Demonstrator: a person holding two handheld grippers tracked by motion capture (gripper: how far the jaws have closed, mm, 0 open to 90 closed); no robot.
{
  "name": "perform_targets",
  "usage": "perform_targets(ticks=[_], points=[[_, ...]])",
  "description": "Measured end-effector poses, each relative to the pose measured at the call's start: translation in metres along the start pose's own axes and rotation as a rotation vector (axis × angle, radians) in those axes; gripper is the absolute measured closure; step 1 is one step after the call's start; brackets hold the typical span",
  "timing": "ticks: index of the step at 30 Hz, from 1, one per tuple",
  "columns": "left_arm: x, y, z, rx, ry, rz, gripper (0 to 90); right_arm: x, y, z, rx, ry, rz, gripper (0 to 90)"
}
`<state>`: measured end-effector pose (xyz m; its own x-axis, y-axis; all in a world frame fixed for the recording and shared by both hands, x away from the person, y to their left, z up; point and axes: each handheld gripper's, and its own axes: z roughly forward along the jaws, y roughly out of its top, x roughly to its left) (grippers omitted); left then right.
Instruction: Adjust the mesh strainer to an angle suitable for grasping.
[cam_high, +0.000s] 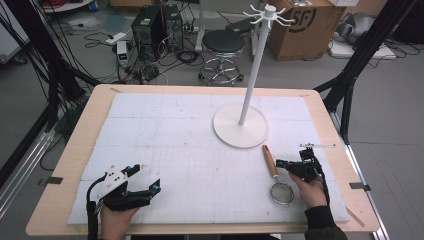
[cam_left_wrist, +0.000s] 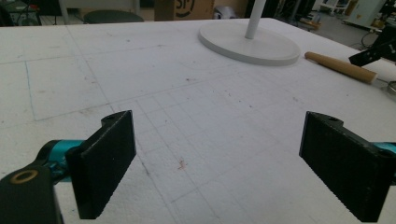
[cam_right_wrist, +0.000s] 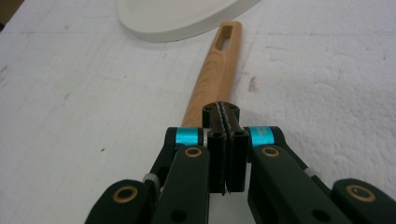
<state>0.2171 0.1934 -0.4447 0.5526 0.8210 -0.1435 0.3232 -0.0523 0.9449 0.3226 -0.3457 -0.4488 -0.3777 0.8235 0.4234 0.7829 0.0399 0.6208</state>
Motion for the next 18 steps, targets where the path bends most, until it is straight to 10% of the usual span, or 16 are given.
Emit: perform_targets(ticks=[9,18], points=[[0.000,0.001,0.004,0.006,-0.010,0.006,11.4,-0.003,0.018,0.019,0.061,-0.001,-0.004,90.0],[0.000,0.001,0.004,0.000,-0.013,0.000,11.3,0.031,0.026,0.039,0.154,0.021,-0.111,90.0]])
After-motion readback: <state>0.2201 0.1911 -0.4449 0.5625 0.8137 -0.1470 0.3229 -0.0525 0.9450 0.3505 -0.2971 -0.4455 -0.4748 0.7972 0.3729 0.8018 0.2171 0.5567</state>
